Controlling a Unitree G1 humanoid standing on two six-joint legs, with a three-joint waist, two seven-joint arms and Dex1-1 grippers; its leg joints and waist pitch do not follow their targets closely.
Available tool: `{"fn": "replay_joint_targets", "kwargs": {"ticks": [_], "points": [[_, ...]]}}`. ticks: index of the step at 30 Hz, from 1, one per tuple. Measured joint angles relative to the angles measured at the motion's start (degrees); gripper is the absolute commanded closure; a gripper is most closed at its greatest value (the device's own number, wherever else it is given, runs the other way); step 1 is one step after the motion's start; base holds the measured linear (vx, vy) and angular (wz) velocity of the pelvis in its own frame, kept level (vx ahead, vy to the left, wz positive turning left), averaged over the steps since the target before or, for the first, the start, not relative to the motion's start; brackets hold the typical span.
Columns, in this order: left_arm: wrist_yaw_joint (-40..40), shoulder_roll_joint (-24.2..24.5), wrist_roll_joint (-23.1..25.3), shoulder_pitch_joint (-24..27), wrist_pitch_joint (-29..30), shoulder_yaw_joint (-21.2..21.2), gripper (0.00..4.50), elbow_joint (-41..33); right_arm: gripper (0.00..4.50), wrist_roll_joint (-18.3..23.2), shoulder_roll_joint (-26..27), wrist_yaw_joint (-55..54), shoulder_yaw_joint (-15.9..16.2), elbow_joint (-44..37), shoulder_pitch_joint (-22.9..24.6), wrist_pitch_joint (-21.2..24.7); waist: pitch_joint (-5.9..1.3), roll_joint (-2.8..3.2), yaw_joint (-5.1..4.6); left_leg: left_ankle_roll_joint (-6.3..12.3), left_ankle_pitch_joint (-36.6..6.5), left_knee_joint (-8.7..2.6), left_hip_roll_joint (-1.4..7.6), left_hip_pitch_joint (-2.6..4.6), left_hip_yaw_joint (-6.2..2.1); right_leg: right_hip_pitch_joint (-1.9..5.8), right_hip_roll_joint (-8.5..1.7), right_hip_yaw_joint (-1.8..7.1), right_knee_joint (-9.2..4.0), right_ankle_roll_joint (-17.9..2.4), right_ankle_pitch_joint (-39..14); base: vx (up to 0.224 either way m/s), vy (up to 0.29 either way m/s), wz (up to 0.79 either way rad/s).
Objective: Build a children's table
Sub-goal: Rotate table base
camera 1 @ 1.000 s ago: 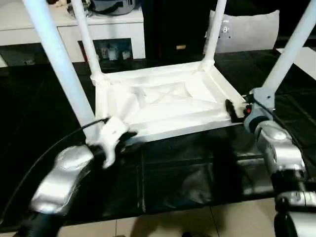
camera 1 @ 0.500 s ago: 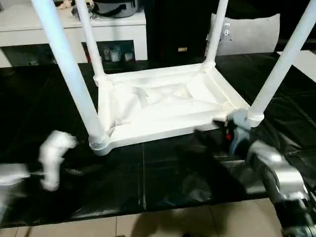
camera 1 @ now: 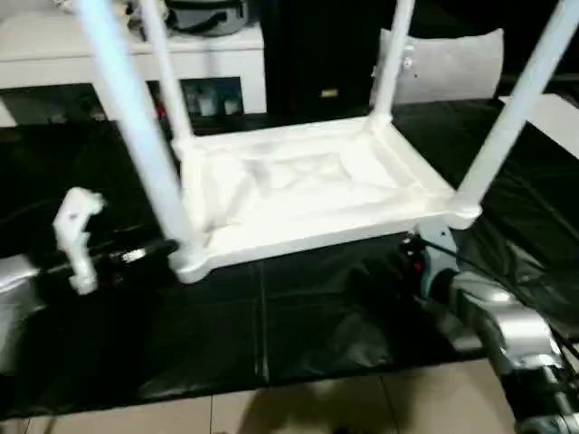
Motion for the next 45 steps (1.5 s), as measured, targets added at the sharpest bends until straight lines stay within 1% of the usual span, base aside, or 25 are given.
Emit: {"fn": "replay_joint_targets", "kwargs": {"ticks": [2,4,6,8,9,10,12,13,14,15,16,19,20,23,24,26,28,30,33,36,41,45], "points": [[0.51,-2.21,0.45,-2.53,-2.19,-1.96,1.88,2.45,0.00,-0.71,0.74,-0.88,0.01,1.53,-1.12,-0.18,0.00,-0.01,0.28,0.00,0.00,-0.01,-0.03,-0.02,0.01,0.03,0.00,0.14,0.01,0.01,0.00,0.000,0.000,0.00],[1.93,-3.93,2.12,-4.76,-4.83,-3.19,1.88,4.91,0.00,-0.86,1.19,-1.27,0.04,2.47,-1.53,-0.48,-0.04,-0.08,0.36,0.00,0.00,-0.03,-0.01,-0.05,0.01,0.02,0.00,0.16,0.04,0.02,0.02,0.000,0.000,0.00],[3.80,-5.83,4.74,-7.40,-8.14,-3.93,1.88,8.72,0.00,-1.10,1.22,-1.97,0.02,3.70,-1.73,-0.88,-0.06,-0.13,0.25,0.00,0.00,-0.06,-0.01,-0.03,0.03,0.00,0.01,0.19,0.13,0.06,0.04,0.000,0.000,0.00],[5.71,-6.93,6.37,-9.01,-10.18,-3.97,1.88,11.59,0.00,-1.34,1.33,-2.03,0.01,4.37,-2.31,-1.28,-0.06,-0.14,0.03,0.00,0.00,-0.12,-0.01,-0.07,0.04,-0.08,0.01,0.19,0.26,0.08,0.05,0.000,0.000,0.00],[6.39,-7.29,6.66,-9.50,-11.07,-3.97,1.78,12.59,0.00,-1.36,1.31,-2.06,-0.02,4.44,-2.71,-1.35,-0.06,-0.14,-0.03,-0.01,0.00,-0.24,0.01,-0.15,0.06,-0.12,0.02,0.18,0.31,0.08,0.05,0.000,0.000,0.00],[6.51,-7.77,6.59,-10.00,-11.42,-3.96,1.59,13.26,0.00,-1.38,1.22,-2.06,-0.18,4.45,-2.78,-1.44,-0.08,-0.17,-0.05,-0.01,-0.01,-0.33,0.01,-0.22,0.08,-0.14,0.04,0.18,0.33,0.09,0.04,0.000,0.000,0.00],[6.52,-9.15,6.28,-11.24,-12.88,-4.03,1.53,13.98,0.00,-1.50,1.17,-2.09,-0.38,4.86,-3.02,-1.58,-0.09,-0.19,0.04,-0.02,-0.01,-0.43,0.04,-0.39,0.08,-0.31,0.09,0.14,0.40,0.10,0.03,0.000,0.000,0.00],[6.49,-9.48,6.25,-11.63,-13.62,-4.26,1.49,13.99,0.00,-1.53,1.18,-2.08,-0.38,4.96,-3.16,-1.61,-0.09,-0.19,0.05,-0.02,0.00,-0.45,0.07,-0.54,0.09,-0.51,0.09,0.16,0.46,0.11,0.02,0.000,0.000,0.00],[6.05,-9.66,5.94,-12.11,-13.74,-4.50,1.43,13.99,0.00,-1.57,1.17,-2.15,-0.40,5.00,-3.28,-1.82,-0.12,-0.22,0.06,-0.04,0.03,-0.45,0.08,-0.90,0.12,-0.93,0.09,0.26,0.69,0.13,-0.02,0.000,0.000,0.00],[5.23,-9.86,5.67,-12.25,-13.55,-4.47,1.43,13.92,0.00,-1.63,1.16,-2.33,-0.46,5.36,-3.44,-2.33,-0.15,-0.27,0.10,-0.05,0.07,-0.42,0.06,-1.07,0.17,-1.20,0.06,0.37,0.95,-0.12,0.05,0.000,0.000,0.00],[4.22,-10.24,5.44,-12.25,-13.34,-4.55,1.43,13.82,0.00,-1.88,1.08,-2.61,-0.60,5.98,-3.68,-2.82,-0.16,-0.29,0.23,0.14,0.18,-0.36,0.04,-1.08,0.23,-1.31,0.02,0.46,1.20,-0.21,-0.10,0.000,0.000,0.00],[0.73,-12.05,3.84,-12.19,-12.02,-6.24,1.43,12.68,0.00,-2.71,0.70,-3.49,-1.20,8.75,-5.05,-4.16,-0.16,-0.32,1.16,0.16,0.14,-0.30,0.05,-1.00,0.33,-1.34,0.01,0.55,1.35,-0.19,-0.23,0.000,0.000,0.00],[-0.68,-12.67,3.11,-11.78,-10.77,-7.20,1.43,11.22,0.00,-2.82,0.67,-3.78,-1.24,9.49,-5.55,-4.40,-0.16,-0.32,1.49,0.10,0.12,-0.30,0.05,-0.99,0.35,-1.34,0.01,0.59,1.35,-0.17,-0.24,0.000,0.000,0.00],[-4.40,-13.78,0.54,-9.93,-7.52,-10.35,1.43,6.81,0.00,-3.17,0.37,-4.05,-1.67,11.28,-5.98,-5.53,-0.16,-0.39,1.82,-0.15,-0.04,-0.30,0.01,-0.91,0.49,-1.34,0.06,0.93,1.39,0.09,-0.39,0.000,0.000,0.00],[-5.54,-13.23,-0.32,-9.21,-5.94,-11.37,1.43,5.04,0.00,-3.19,0.08,-3.96,-1.73,11.64,-6.00,-5.91,-0.17,-0.49,1.72,-0.15,-0.04,-0.29,0.01,-0.87,0.55,-1.35,0.08,1.03,1.42,0.10,-0.38,0.000,0.000,0.00],[-8.26,-12.41,-1.58,-7.85,-2.95,-13.60,1.43,1.04,0.00,-3.30,-0.54,-3.66,-2.09,12.26,-6.01,-6.30,-0.19,-0.56,1.10,-0.13,-0.05,-0.29,0.00,-0.74,0.71,-1.36,0.13,1.32,1.45,0.10,-0.36,0.000,0.000,0.00],[-10.03,-11.97,-2.36,-6.98,-0.94,-15.64,1.43,-2.13,0.00,-3.41,-0.93,-3.65,-2.29,12.71,-6.02,-6.58,-0.18,-0.64,0.69,-0.14,-0.05,-0.30,0.00,-0.62,0.84,-1.38,0.15,1.47,1.48,0.10,-0.35,0.000,0.000,0.00],[-10.97,-12.35,-2.59,-5.79,-0.07,-17.57,1.43,-5.06,0.00,-3.51,-1.01,-3.61,-2.49,13.07,-6.02,-6.81,-0.19,-0.67,0.36,-0.14,-0.06,-0.32,0.00,-0.46,0.97,-1.37,0.16,1.55,1.54,0.12,-0.35,0.000,0.000,0.00],[-11.11,-13.25,-2.58,-4.90,0.60,-19.39,1.43,-7.44,0.00,-3.83,-0.99,-3.21,-2.53,13.17,-6.02,-7.31,-0.17,-0.69,0.19,-0.16,-0.03,-0.31,0.01,-0.40,0.99,-1.37,0.18,1.57,1.56,0.13,-0.35,0.000,0.000,0.00],[-10.36,-13.69,-2.59,-4.58,1.35,-20.30,1.43,-8.87,0.00,-4.27,-0.81,-3.13,-2.18,13.16,-6.02,-7.73,-0.17,-0.70,-0.02,-0.16,-0.03,-0.29,0.00,-0.40,1.01,-1.37,0.18,1.60,1.56,0.13,-0.35,0.000,0.000,0.00],[-9.44,-13.92,-2.96,-4.59,3.93,-20.51,1.43,-11.34,0.00,-5.12,-0.68,-1.71,-1.82,13.19,-6.01,-8.93,-0.05,-0.99,-0.38,-0.15,-0.05,-0.30,0.01,-0.40,1.05,-1.38,0.20,1.63,1.56,0.13,-0.35,0.000,0.000,0.00],[-9.22,-14.51,-3.22,-4.59,5.13,-20.90,1.43,-12.60,0.00,-5.30,-0.12,0.61,-0.49,13.13,-5.99,-9.94,-0.04,-1.04,-0.74,-0.12,-0.11,-0.33,0.04,-0.40,1.08,-1.43,0.27,1.64,1.56,0.13,-0.35,0.000,0.000,0.00]]}}
